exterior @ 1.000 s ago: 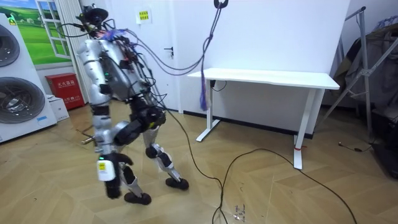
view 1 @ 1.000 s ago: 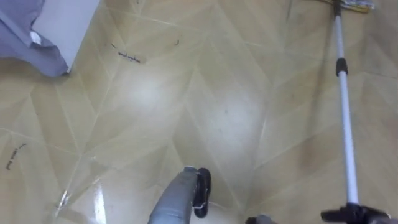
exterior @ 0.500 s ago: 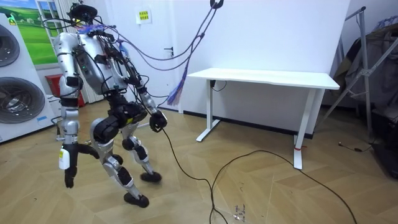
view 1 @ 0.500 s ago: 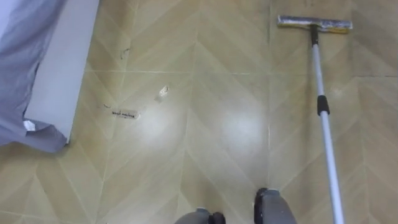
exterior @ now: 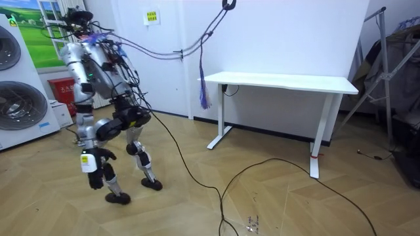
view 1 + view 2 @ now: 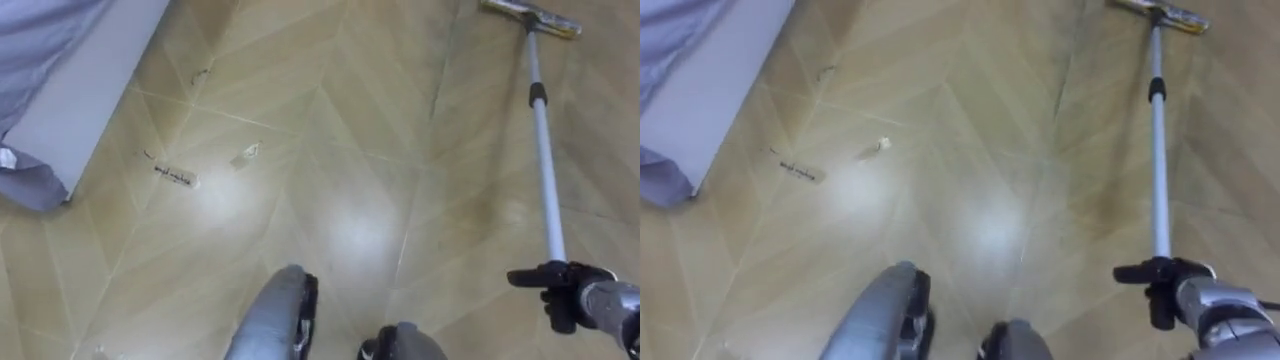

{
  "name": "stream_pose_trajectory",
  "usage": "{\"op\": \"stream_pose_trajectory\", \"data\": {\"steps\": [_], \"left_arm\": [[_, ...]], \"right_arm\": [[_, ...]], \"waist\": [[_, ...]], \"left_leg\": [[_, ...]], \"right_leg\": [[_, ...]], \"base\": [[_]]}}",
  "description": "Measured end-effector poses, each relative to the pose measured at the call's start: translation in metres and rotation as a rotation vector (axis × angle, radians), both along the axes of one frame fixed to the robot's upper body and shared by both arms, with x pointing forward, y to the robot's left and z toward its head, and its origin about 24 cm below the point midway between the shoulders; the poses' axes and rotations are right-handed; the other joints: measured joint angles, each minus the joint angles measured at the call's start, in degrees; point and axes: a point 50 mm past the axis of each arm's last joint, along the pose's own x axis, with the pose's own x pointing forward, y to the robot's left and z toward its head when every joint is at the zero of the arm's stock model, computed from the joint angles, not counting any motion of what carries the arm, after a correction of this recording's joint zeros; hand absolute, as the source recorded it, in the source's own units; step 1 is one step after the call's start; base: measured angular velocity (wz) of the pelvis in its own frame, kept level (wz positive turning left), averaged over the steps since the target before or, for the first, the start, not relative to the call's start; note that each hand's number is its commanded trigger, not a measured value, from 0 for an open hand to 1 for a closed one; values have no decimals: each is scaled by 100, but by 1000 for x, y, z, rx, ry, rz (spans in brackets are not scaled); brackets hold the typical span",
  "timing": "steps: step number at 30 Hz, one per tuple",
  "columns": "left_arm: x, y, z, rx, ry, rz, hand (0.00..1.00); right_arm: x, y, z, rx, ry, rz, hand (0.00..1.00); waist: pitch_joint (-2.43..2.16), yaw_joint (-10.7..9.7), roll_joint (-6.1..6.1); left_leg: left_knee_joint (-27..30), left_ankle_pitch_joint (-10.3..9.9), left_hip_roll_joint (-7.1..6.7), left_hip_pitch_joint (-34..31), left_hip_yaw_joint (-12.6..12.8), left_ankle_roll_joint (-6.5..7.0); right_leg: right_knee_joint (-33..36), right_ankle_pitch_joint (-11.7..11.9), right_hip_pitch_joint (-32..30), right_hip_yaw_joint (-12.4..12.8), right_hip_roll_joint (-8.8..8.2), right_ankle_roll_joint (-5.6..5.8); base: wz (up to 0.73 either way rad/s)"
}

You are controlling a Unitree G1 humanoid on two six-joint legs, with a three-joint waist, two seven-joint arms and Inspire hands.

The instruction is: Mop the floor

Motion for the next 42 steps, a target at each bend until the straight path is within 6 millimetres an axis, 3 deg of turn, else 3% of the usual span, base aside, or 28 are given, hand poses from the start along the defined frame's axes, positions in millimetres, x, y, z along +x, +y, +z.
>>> {"op": "stream_pose_trajectory", "data": {"steps": [3, 4, 6, 7, 9, 11, 13, 15, 17, 19, 22, 23, 24, 25, 26, 28, 30, 31, 32, 33, 34, 35, 36, 37, 38, 40, 41, 42], "left_arm": [[20, -12, -2, -24, -33, -36, 0], [23, -16, -3, -31, -38, -44, 0], [28, -28, -5, -57, -58, -51, 0], [28, -29, -5, -60, -62, -45, 0], [31, -34, -5, -75, -83, -29, 0], [33, -37, -5, -75, -97, -31, 0], [28, -44, -8, -72, -87, -27, 0], [24, -47, -9, -78, -76, -29, 0], [23, -43, -8, -61, -74, -19, 0], [21, -39, -8, -46, -61, -11, 0], [17, -31, -8, -37, -45, 23, 0], [18, -25, -6, -33, -50, 47, 0], [18, -17, -4, -20, -60, 66, 0], [18, -5, 0, 10, -67, 72, 0], [18, 0, 1, 28, -70, 70, 0], [12, 8, 5, 65, -65, 49, 0], [10, 6, 4, 55, -54, 36, 0], [11, 3, 4, 47, -49, 16, 0], [12, 2, 4, 38, -50, 6, 0], [15, 0, 4, 20, -54, -15, 0], [18, -3, 3, 2, -55, -29, 0], [17, -4, 3, -3, -52, -36, 0], [20, -9, 1, -15, -46, -51, 0], [23, -11, 0, -21, -45, -58, 0], [26, -18, -2, -28, -42, -78, 0], [38, -27, -3, -47, -70, -79, 0], [46, -30, -2, -53, -98, -84, 0], [54, -31, 0, -55, -133, -87, 0]], "right_arm": [[-69, -8, -25, -4, 159, -60, 100], [-85, -9, -29, -9, 196, -74, 100], [-134, -4, -42, -9, 305, -98, 100], [-142, -2, -44, -11, 323, -99, 100], [-161, 7, -50, -1, 363, -118, 100], [-163, 20, -56, 4, 368, -118, 100], [-157, 32, -62, 8, 349, -104, 100], [-154, 35, -63, 3, 341, -87, 100], [-147, 42, -65, 11, 324, -72, 100], [-139, 44, -65, 18, 317, -69, 100], [-94, 30, -51, -10, 265, -65, 100], [-67, 21, -39, -20, 206, -52, 100], [-34, 13, -24, -33, 122, -38, 100], [-5, 7, -7, -50, 38, -23, 100], [7, 5, 1, -61, 0, -12, 100], [42, 3, 24, -66, -110, 7, 100], [48, 2, 30, -37, -134, -25, 100], [43, 1, 27, -23, -133, -45, 100], [36, 0, 22, -20, -118, -55, 100], [23, 0, 13, -9, -83, -70, 100], [7, -1, 4, -2, -42, -77, 100], [-4, 0, -2, 3, -20, -84, 100], [-28, 0, -14, 7, 32, -98, 100], [-41, -1, -19, 7, 62, -104, 100], [-63, -1, -27, 11, 122, -121, 100], [-98, -3, -36, -11, 215, -115, 100], [-118, -2, -41, -26, 264, -113, 100], [-132, 2, -45, -29, 295, -116, 100]], "waist": [[-68, -199, 338], [-86, -242, 404], [-213, -403, 593], [-236, -470, 636], [-236, -751, 827], [-214, -824, 911], [-114, -824, 953], [-138, -828, 1009], [-98, -790, 953], [-75, -760, 823], [-54, -540, 657], [-44, -424, 540], [-29, -370, 462], [-36, -267, 270], [-13, -202, 192], [11, -49, -46], [21, -21, -99], [26, -16, -84], [26, -3, -83], [25, 9, -40], [22, 5, 26], [9, -2, 44], [-14, -61, 163], [-16, -61, 204], [-16, -65, 274], [-104, -159, 434], [-165, -296, 528], [-179, -423, 616]], "left_leg": [[-177, -224, -247, 281, 111, 447], [-206, -294, -314, 394, 173, 517], [-337, -560, -504, 867, 413, 685], [-370, -614, -544, 975, 443, 711], [-513, -795, -692, 1310, 336, 779], [-713, -827, -792, 1504, 156, 785], [-943, -828, -825, 1748, -66, 759], [-1022, -836, -915, 1817, -421, 694], [-1043, -899, -927, 1927, -571, 591], [-911, -986, -923, 1982, -675, 448], [12, -1110, -712, 1734, -633, 225], [575, -1069, -631, 1523, -581, 154], [1173, -926, -499, 1299, -489, -80], [1672, -709, -383, 1106, -345, -212], [1894, -562, -312, 994, -291, -239], [2488, 22, -150, 618, -240, -251], [2199, -163, -107, 329, -214, -167], [1485, -372, -113, 241, -160, -132], [1027, -402, -121, 240, -126, -132], [2, -338, -172, 311, -53, -160], [-742, -18, -249, 438, -43, -26], [-849, 91, -266, 546, 0, 56], [-880, -25, -270, 752, 157, 345], [-866, -75, -272, 838, 238, 429], [-845, -251, -317, 1015, 383, 517], [-766, -455, -431, 1189, 477, 632], [-712, -516, -525, 1288, 481, 696], [-658, -518, -611, 1406, 410, 700]], "right_leg": [[-315, -68, 424, 75, -161, 245], [-258, -49, 499, 130, -219, 281], [175, 268, 584, 407, -357, 632], [290, 379, 610, 421, -406, 644], [729, 923, 563, 513, -448, 667], [837, 1006, 312, 664, -383, 659], [378, 832, -91, 575, -289, 638], [-498, 851, -263, 449, -281, 592], [-1308, 1066, -367, 394, -242, 511], [-1342, 1373, -293, 287, -211, 354], [-968, 1146, -210, -42, -221, 142], [-709, 961, -257, -130, -214, 73], [-441, 763, -278, -184, -193, 8], [-180, 563, -321, -142, -171, -51], [-101, 492, -308, -148, -156, -87], [-44, 306, -185, -155, -43, -199], [-150, 242, -60, -103, 69, -224], [-312, 214, 99, -40, 125, -207], [-430, 202, 196, -23, 133, -184], [-707, 199, 416, 16, 156, -154], [-959, 170, 675, 86, 157, -79], [-1043, 147, 786, 179, 157, -38], [-1151, 107, 983, 338, 154, 51], [-1095, 120, 1036, 396, 128, 83], [-825, 197, 1044, 484, 35, 231], [-317, 391, 973, 465, -137, 534], [16, 608, 900, 472, -215, 617], [256, 879, 881, 499, -255, 631]], "base": [[58], [53], [14], [0], [5], [-40], [-69], [-35], [-16], [10], [-8], [0], [0], [5], [0], [16], [64], [89], [86], [67], [57], [54], [37], [22], [-9], [-7], [7], [-8]]}}
